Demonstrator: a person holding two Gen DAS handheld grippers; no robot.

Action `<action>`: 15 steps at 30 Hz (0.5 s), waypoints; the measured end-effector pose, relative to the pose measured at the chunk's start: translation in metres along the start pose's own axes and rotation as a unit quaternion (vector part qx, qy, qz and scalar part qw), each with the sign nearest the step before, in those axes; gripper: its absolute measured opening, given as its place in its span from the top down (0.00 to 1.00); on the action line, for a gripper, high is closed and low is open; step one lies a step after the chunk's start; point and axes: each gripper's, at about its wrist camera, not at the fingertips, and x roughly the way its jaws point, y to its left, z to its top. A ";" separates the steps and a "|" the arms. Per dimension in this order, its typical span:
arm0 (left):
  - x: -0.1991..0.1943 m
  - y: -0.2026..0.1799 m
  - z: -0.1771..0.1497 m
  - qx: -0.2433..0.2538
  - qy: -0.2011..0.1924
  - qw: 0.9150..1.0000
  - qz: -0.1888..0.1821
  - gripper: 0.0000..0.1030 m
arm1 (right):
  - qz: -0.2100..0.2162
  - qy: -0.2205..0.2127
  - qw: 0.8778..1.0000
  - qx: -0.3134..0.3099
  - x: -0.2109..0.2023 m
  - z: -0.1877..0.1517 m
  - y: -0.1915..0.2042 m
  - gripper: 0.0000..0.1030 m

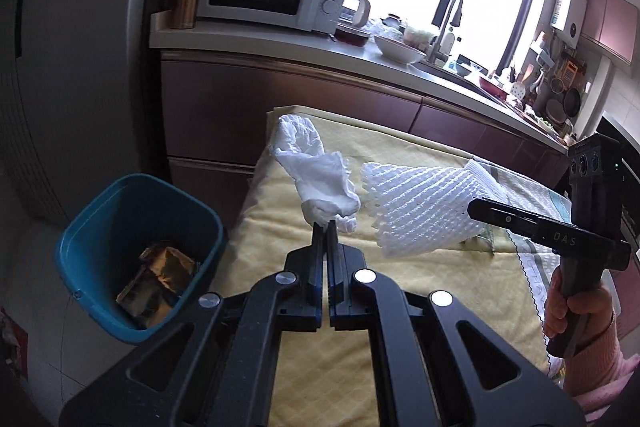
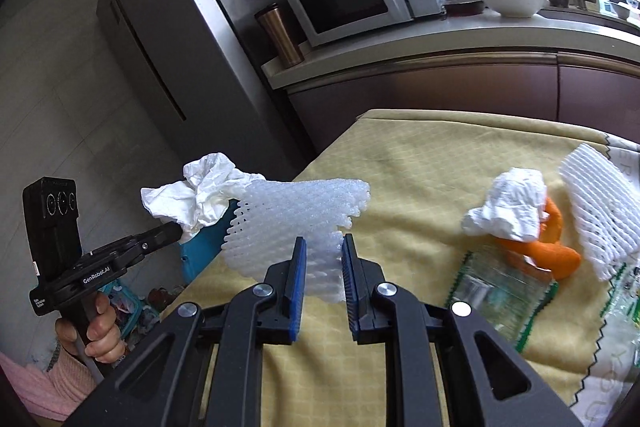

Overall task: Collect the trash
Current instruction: 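Lift the tissue and foam netting and carry both over the teal bin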

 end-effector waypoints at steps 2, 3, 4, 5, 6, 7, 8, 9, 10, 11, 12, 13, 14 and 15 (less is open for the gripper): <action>-0.006 0.014 -0.001 -0.012 -0.005 1.000 0.012 0.98 | 0.010 0.009 1.000 -0.010 0.012 0.005 0.011 0.84; -0.009 0.022 -0.001 -0.018 -0.007 1.000 0.020 0.98 | 0.016 0.014 1.000 -0.015 0.019 0.007 0.017 0.84; -0.012 0.030 -0.002 -0.023 -0.009 0.999 0.027 0.98 | 0.019 0.018 0.999 -0.022 0.026 0.010 0.023 0.84; -0.015 0.037 -0.002 -0.029 -0.011 0.999 0.033 0.98 | 0.022 0.023 0.999 -0.028 0.032 0.012 0.029 0.84; -0.017 0.045 -0.003 -0.035 -0.012 0.998 0.041 0.98 | 0.026 0.027 0.999 -0.033 0.039 0.013 0.034 0.84; -0.019 0.052 -0.003 -0.041 -0.014 0.998 0.046 0.98 | 0.030 0.032 0.998 -0.037 0.045 0.015 0.040 0.84; -0.021 0.059 -0.003 -0.047 -0.015 0.997 0.053 0.98 | 0.033 0.037 0.998 -0.044 0.053 0.017 0.046 0.84; -0.023 0.066 -0.004 -0.052 -0.015 0.997 0.060 0.98 | 0.036 0.042 0.997 -0.049 0.060 0.018 0.052 0.84; -0.023 0.071 -0.005 -0.056 -0.016 0.996 0.067 0.98 | 0.039 0.048 0.997 -0.055 0.067 0.019 0.058 0.84; -0.024 0.077 -0.005 -0.060 -0.015 0.995 0.074 0.98 | 0.041 0.053 0.996 -0.060 0.073 0.020 0.063 0.84; -0.024 0.084 -0.006 -0.065 -0.014 0.995 0.081 0.98 | 0.042 0.058 0.995 -0.067 0.081 0.021 0.069 0.84; -0.023 0.090 -0.007 -0.070 -0.013 0.994 0.086 0.98 | 0.043 0.062 0.994 -0.073 0.088 0.023 0.074 0.84; -0.022 0.096 -0.008 -0.075 -0.011 0.993 0.091 0.98 | 0.044 0.066 0.994 -0.077 0.093 0.024 0.077 0.84; -0.021 0.101 -0.009 -0.078 -0.010 0.992 0.097 0.98 | 0.044 0.071 0.993 -0.082 0.100 0.026 0.081 0.84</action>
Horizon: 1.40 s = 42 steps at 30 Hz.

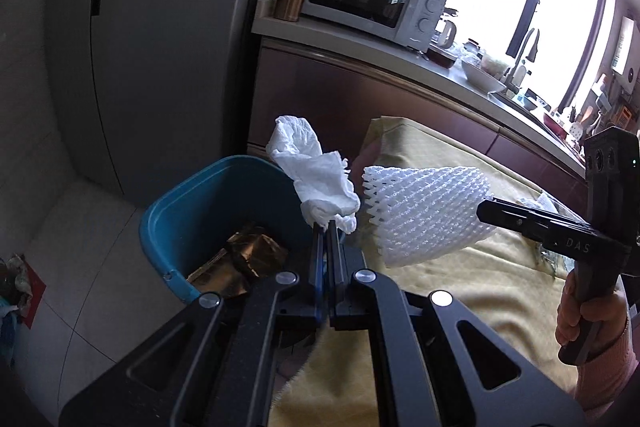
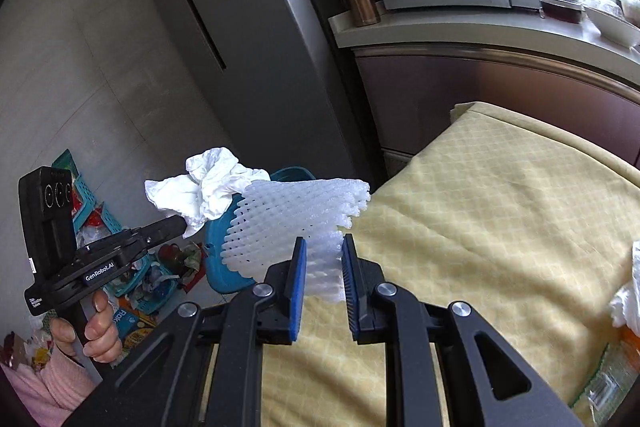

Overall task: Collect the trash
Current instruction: 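Lift the tissue and foam netting and carry both over the teal bin, then open both tools to drop the tissue and netting into the bin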

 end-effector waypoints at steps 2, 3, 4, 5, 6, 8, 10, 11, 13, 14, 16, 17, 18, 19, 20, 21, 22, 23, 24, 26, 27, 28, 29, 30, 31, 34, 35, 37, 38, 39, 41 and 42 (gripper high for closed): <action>0.004 0.008 -0.001 -0.006 0.004 1.000 0.010 0.98 | 0.001 0.009 1.000 -0.010 0.012 0.005 0.006 0.84; 0.007 0.013 -0.002 -0.010 0.008 1.000 0.014 0.98 | 0.001 0.013 1.000 -0.013 0.018 0.008 0.009 0.84; 0.010 0.017 -0.003 -0.013 0.010 1.000 0.016 0.98 | 0.001 0.018 1.000 -0.017 0.024 0.011 0.011 0.84; 0.013 0.021 -0.004 -0.016 0.013 1.000 0.020 0.98 | 0.000 0.023 1.000 -0.022 0.031 0.014 0.014 0.84; 0.016 0.025 -0.005 -0.018 0.016 0.999 0.024 0.98 | 0.000 0.027 0.999 -0.025 0.036 0.015 0.017 0.84; 0.022 0.032 -0.007 -0.024 0.023 0.999 0.030 0.98 | -0.001 0.035 0.999 -0.031 0.047 0.020 0.022 0.84; 0.027 0.038 -0.009 -0.029 0.027 0.999 0.036 0.98 | -0.002 0.043 0.998 -0.036 0.058 0.024 0.026 0.84; 0.029 0.040 -0.011 -0.031 0.028 0.998 0.038 0.98 | -0.001 0.048 0.998 -0.039 0.063 0.025 0.029 0.84; 0.034 0.045 -0.012 -0.037 0.033 0.998 0.043 0.98 | -0.003 0.058 0.997 -0.044 0.074 0.027 0.033 0.84; 0.037 0.047 -0.013 -0.039 0.036 0.998 0.045 0.98 | -0.004 0.063 0.997 -0.047 0.081 0.028 0.035 0.84; 0.042 0.052 -0.015 -0.042 0.041 0.997 0.049 0.98 | -0.007 0.073 0.996 -0.050 0.093 0.030 0.039 0.84; 0.045 0.053 -0.016 -0.043 0.043 0.997 0.052 0.98 | -0.007 0.079 0.996 -0.052 0.099 0.031 0.042 0.84; 0.049 0.055 -0.016 -0.044 0.046 0.997 0.053 0.98 | -0.009 0.085 0.995 -0.054 0.105 0.031 0.044 0.84; 0.052 0.057 -0.017 -0.045 0.049 0.996 0.055 0.98 | -0.011 0.091 0.994 -0.057 0.110 0.031 0.047 0.84; 0.055 0.058 -0.018 -0.046 0.052 0.996 0.058 0.98 | -0.013 0.097 0.993 -0.059 0.116 0.031 0.048 0.84; 0.058 0.060 -0.018 -0.047 0.055 0.996 0.059 0.98 | -0.016 0.103 0.993 -0.062 0.122 0.030 0.050 0.84; 0.061 0.060 -0.018 -0.048 0.056 0.995 0.061 0.98 | -0.018 0.109 0.992 -0.064 0.127 0.030 0.051 0.84; 0.064 0.061 -0.018 -0.048 0.059 0.995 0.063 0.98 | -0.019 0.115 0.991 -0.065 0.131 0.028 0.053 0.84; 0.066 0.061 -0.018 -0.050 0.061 0.995 0.064 0.98 | -0.021 0.121 0.990 -0.067 0.137 0.028 0.054 0.84; 0.072 0.063 -0.019 -0.051 0.064 0.994 0.069 0.98 | -0.022 0.133 0.988 -0.068 0.147 0.027 0.056 0.84; 0.075 0.065 -0.019 -0.052 0.066 0.994 0.071 0.98 | -0.023 0.140 0.988 -0.069 0.152 0.027 0.058 0.84; 0.078 0.067 -0.019 -0.054 0.069 0.994 0.071 0.98 | -0.023 0.145 0.987 -0.071 0.155 0.026 0.059 0.84; 0.080 0.069 -0.019 -0.056 0.072 0.993 0.069 0.98 | -0.023 0.149 0.986 -0.074 0.158 0.026 0.061 0.83; 0.083 0.071 -0.020 -0.059 0.075 0.993 0.070 0.98 | -0.024 0.152 0.985 -0.077 0.160 0.026 0.061 0.82; 0.085 0.072 -0.020 -0.060 0.077 0.993 0.072 0.98 | -0.027 0.153 0.985 -0.081 0.162 0.027 0.063 0.81; 0.090 0.074 -0.022 -0.061 0.082 0.992 0.075 0.97 | -0.032 0.164 0.982 -0.083 0.168 0.026 0.065 0.77; 0.092 0.075 -0.022 -0.061 0.086 0.992 0.072 0.97 | -0.032 0.167 0.982 -0.084 0.169 0.026 0.065 0.76; 0.097 0.076 -0.024 -0.064 0.092 0.991 0.070 0.96 | -0.032 0.172 0.981 -0.085 0.171 0.026 0.065 0.75; 0.098 0.076 -0.025 -0.064 0.093 0.991 0.071 0.96 | -0.032 0.173 0.981 -0.087 0.171 0.026 0.066 0.74; 0.098 0.075 -0.025 -0.063 0.094 0.991 0.070 0.96 | -0.033 0.172 0.981 -0.088 0.171 0.026 0.066 0.74; 0.098 0.073 -0.027 -0.062 0.093 0.991 0.069 0.96 | -0.033 0.171 0.981 -0.089 0.169 0.025 0.067 0.73; 0.096 0.071 -0.027 -0.060 0.090 0.992 0.070 0.96 | -0.033 0.168 0.981 -0.088 0.168 0.025 0.066 0.73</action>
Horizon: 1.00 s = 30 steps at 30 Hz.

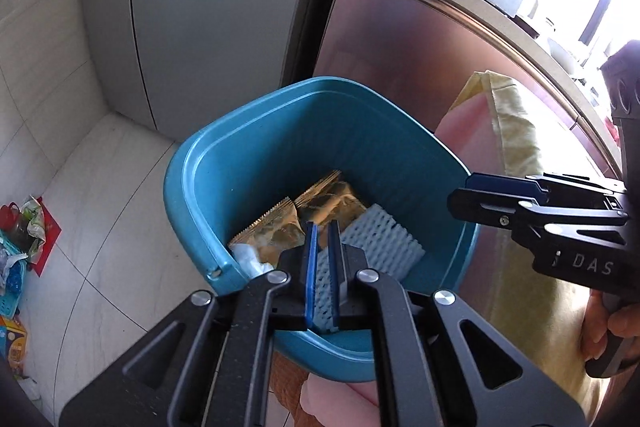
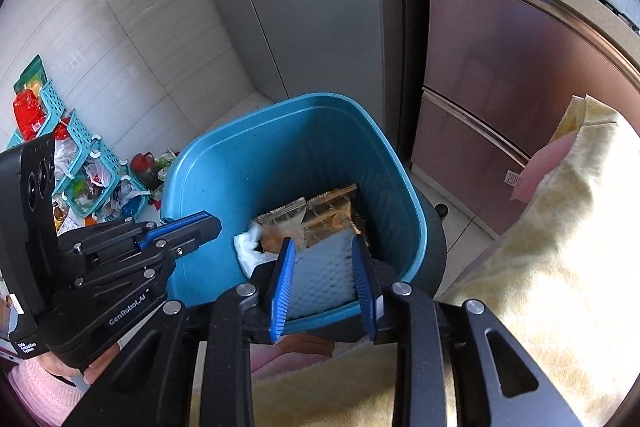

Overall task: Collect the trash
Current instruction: 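Open both tools to drop the tissue and netting into the bin, then move both open tools back to the remaining trash on the table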

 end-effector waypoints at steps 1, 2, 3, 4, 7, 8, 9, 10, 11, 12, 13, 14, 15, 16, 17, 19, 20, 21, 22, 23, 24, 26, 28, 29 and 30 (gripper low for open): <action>-0.002 0.000 -0.001 0.002 -0.004 1.000 0.000 0.96 | 0.000 -0.003 1.000 0.001 -0.002 -0.001 -0.001 0.73; -0.006 -0.002 -0.001 0.004 -0.008 1.000 -0.001 0.96 | -0.001 -0.007 1.000 0.001 -0.004 -0.003 -0.001 0.71; -0.009 -0.004 -0.001 0.007 -0.013 1.000 -0.003 0.95 | -0.001 -0.011 1.000 0.004 -0.007 -0.005 -0.002 0.70; -0.013 -0.005 -0.001 0.009 -0.018 1.000 -0.006 0.93 | 0.002 -0.016 1.000 0.009 -0.011 -0.007 -0.005 0.68; -0.029 -0.015 0.000 0.022 -0.038 0.999 -0.018 0.82 | 0.012 -0.036 0.999 0.023 -0.025 -0.016 -0.015 0.68; -0.034 -0.019 0.000 0.027 -0.046 0.998 -0.021 0.79 | 0.016 -0.044 0.999 0.028 -0.032 -0.020 -0.018 0.67; -0.039 -0.024 0.000 0.032 -0.053 0.998 -0.025 0.73 | 0.018 -0.055 0.998 0.034 -0.040 -0.025 -0.022 0.66; -0.044 -0.031 0.001 0.040 -0.061 0.997 -0.032 0.68 | 0.021 -0.062 0.997 0.038 -0.048 -0.030 -0.026 0.66; -0.049 -0.037 0.001 0.048 -0.066 0.996 -0.038 0.67 | 0.021 -0.073 0.996 0.040 -0.058 -0.036 -0.029 0.65; -0.053 -0.044 0.001 0.055 -0.072 0.995 -0.046 0.63 | 0.019 -0.082 0.996 0.043 -0.067 -0.041 -0.031 0.64; -0.059 -0.052 0.000 0.063 -0.077 0.993 -0.058 0.60 | 0.017 -0.089 0.995 0.045 -0.076 -0.047 -0.034 0.62; -0.062 -0.060 -0.001 0.070 -0.081 0.992 -0.067 0.59 | 0.014 -0.098 0.994 0.047 -0.086 -0.053 -0.037 0.61; -0.065 -0.070 -0.002 0.079 -0.084 0.990 -0.077 0.58 | 0.009 -0.109 0.993 0.052 -0.097 -0.060 -0.042 0.61; -0.068 -0.077 -0.003 0.086 -0.087 0.989 -0.088 0.56 | 0.006 -0.118 0.991 0.058 -0.107 -0.067 -0.047 0.61; -0.070 -0.086 -0.004 0.093 -0.089 0.987 -0.099 0.54 | 0.003 -0.128 0.990 0.065 -0.118 -0.074 -0.053 0.61; -0.073 -0.107 -0.005 0.111 -0.090 0.982 -0.120 0.53 | -0.007 -0.145 0.986 0.082 -0.137 -0.089 -0.064 0.61; -0.073 -0.118 -0.006 0.120 -0.089 0.980 -0.131 0.53 | -0.011 -0.153 0.984 0.091 -0.147 -0.097 -0.071 0.60; -0.073 -0.130 -0.007 0.131 -0.087 0.977 -0.141 0.53 | -0.017 -0.161 0.982 0.099 -0.156 -0.105 -0.077 0.60; -0.073 -0.140 -0.010 0.140 -0.085 0.975 -0.149 0.53 | -0.023 -0.168 0.980 0.108 -0.165 -0.114 -0.084 0.60; -0.073 -0.151 -0.011 0.150 -0.082 0.972 -0.159 0.53 | -0.032 -0.175 0.977 0.117 -0.174 -0.123 -0.091 0.60; -0.071 -0.164 -0.012 0.160 -0.078 0.970 -0.168 0.52 | -0.040 -0.182 0.974 0.126 -0.183 -0.132 -0.097 0.60; -0.068 -0.189 -0.015 0.181 -0.071 0.964 -0.183 0.52 | -0.059 -0.194 0.968 0.145 -0.199 -0.150 -0.112 0.60; -0.067 -0.211 -0.020 0.199 -0.063 0.957 -0.200 0.52 | -0.080 -0.204 0.962 0.163 -0.214 -0.166 -0.123 0.60; -0.065 -0.223 -0.021 0.207 -0.059 0.954 -0.208 0.52 | -0.089 -0.208 0.959 0.172 -0.220 -0.174 -0.130 0.60; -0.064 -0.236 -0.022 0.217 -0.054 0.951 -0.214 0.52 | -0.100 -0.211 0.955 0.182 -0.227 -0.183 -0.137 0.60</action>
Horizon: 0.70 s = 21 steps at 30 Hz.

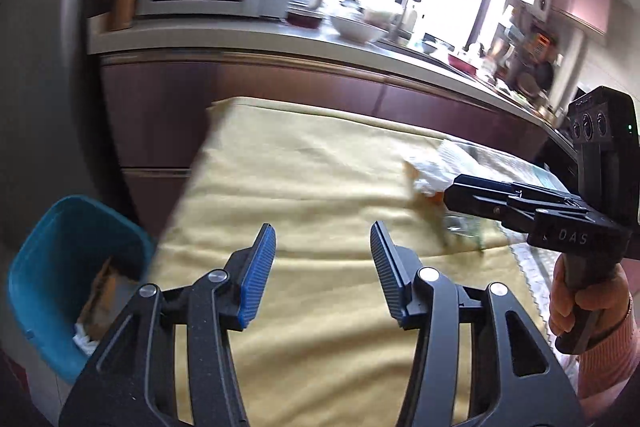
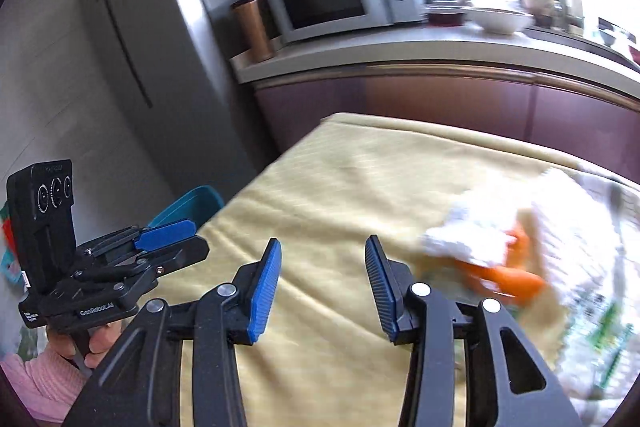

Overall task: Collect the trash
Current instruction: 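Move both open tools back to the remaining trash on the table, then grasp a second white tissue with the left tool while the right tool grasps another foam netting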

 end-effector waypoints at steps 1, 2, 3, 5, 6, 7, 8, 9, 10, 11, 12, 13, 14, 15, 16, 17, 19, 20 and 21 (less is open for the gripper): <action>0.006 -0.011 0.001 0.008 0.004 1.000 -0.006 0.52 | -0.009 -0.004 1.000 0.007 -0.006 -0.002 -0.010 0.60; 0.013 -0.022 0.003 0.017 0.010 1.000 -0.011 0.51 | -0.020 -0.007 1.000 0.015 -0.012 -0.004 -0.021 0.59; 0.020 -0.030 0.005 0.023 0.016 0.999 -0.016 0.51 | -0.030 -0.010 0.999 0.022 -0.014 0.000 -0.034 0.59; 0.035 -0.049 0.010 0.038 0.028 0.998 -0.032 0.51 | -0.053 -0.014 0.998 0.038 -0.021 -0.002 -0.055 0.59; 0.042 -0.057 0.013 0.043 0.032 0.998 -0.036 0.49 | -0.062 -0.017 0.997 0.045 -0.025 -0.003 -0.066 0.58; 0.048 -0.065 0.016 0.048 0.037 0.997 -0.045 0.47 | -0.072 -0.019 0.996 0.050 -0.027 -0.002 -0.077 0.56; 0.055 -0.071 0.020 0.051 0.042 0.997 -0.049 0.47 | -0.085 -0.020 0.995 0.055 -0.029 -0.002 -0.087 0.55; 0.062 -0.078 0.024 0.053 0.045 0.996 -0.052 0.46 | -0.091 -0.020 0.994 0.061 -0.028 -0.002 -0.095 0.55; 0.068 -0.084 0.027 0.055 0.048 0.996 -0.060 0.45 | -0.098 -0.021 0.993 0.066 -0.029 -0.001 -0.106 0.54; 0.076 -0.089 0.032 0.057 0.050 0.995 -0.067 0.43 | -0.109 -0.019 0.991 0.070 -0.028 -0.001 -0.115 0.53; 0.081 -0.094 0.035 0.059 0.052 0.995 -0.066 0.41 | -0.116 -0.018 0.990 0.074 -0.029 -0.001 -0.123 0.53; 0.086 -0.098 0.037 0.061 0.054 0.994 -0.066 0.41 | -0.122 -0.016 0.989 0.078 -0.027 -0.001 -0.130 0.52; 0.092 -0.103 0.040 0.063 0.058 0.994 -0.070 0.40 | -0.129 -0.014 0.988 0.081 -0.026 -0.001 -0.137 0.51; 0.098 -0.107 0.042 0.066 0.062 0.994 -0.069 0.39 | -0.134 -0.009 0.987 0.084 -0.024 -0.001 -0.144 0.51; 0.103 -0.110 0.044 0.067 0.065 0.993 -0.066 0.38 | -0.136 -0.004 0.987 0.087 -0.021 0.000 -0.150 0.50; 0.109 -0.112 0.045 0.068 0.069 0.993 -0.066 0.38 | -0.141 -0.002 0.986 0.087 -0.020 0.001 -0.155 0.50; 0.121 -0.115 0.048 0.065 0.081 0.992 -0.066 0.38 | -0.147 0.006 0.985 0.085 -0.013 0.003 -0.160 0.48; 0.126 -0.116 0.048 0.065 0.087 0.992 -0.065 0.38 | -0.150 0.011 0.985 0.085 -0.009 0.004 -0.163 0.48; 0.132 -0.116 0.048 0.063 0.093 0.992 -0.061 0.38 | -0.150 0.015 0.985 0.084 -0.006 0.005 -0.165 0.48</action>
